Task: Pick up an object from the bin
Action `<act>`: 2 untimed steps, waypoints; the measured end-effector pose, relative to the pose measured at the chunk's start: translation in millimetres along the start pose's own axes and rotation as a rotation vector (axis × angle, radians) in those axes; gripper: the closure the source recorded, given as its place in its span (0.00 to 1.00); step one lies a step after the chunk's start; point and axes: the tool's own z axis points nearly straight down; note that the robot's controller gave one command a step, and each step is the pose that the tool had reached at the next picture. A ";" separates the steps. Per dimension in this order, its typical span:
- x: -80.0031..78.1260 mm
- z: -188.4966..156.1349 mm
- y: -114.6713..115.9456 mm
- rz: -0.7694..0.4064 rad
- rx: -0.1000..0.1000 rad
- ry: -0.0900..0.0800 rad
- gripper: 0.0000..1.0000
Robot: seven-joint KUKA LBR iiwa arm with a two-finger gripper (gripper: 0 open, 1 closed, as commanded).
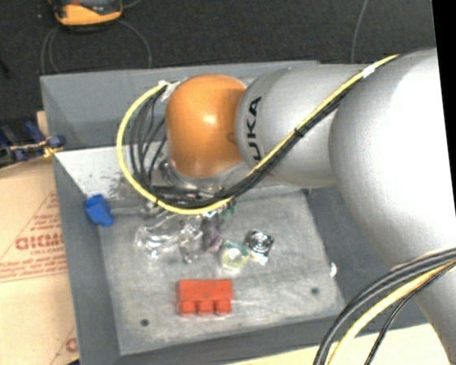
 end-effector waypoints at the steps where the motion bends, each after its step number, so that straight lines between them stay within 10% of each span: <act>1: -3.4 34.6 15.2 0.108 -0.005 0.015 0.00; 2: -3.1 34.1 9.9 0.153 -0.007 0.012 0.00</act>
Offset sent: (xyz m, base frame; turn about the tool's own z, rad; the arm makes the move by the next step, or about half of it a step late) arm -0.0071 0.0147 -0.0380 0.1079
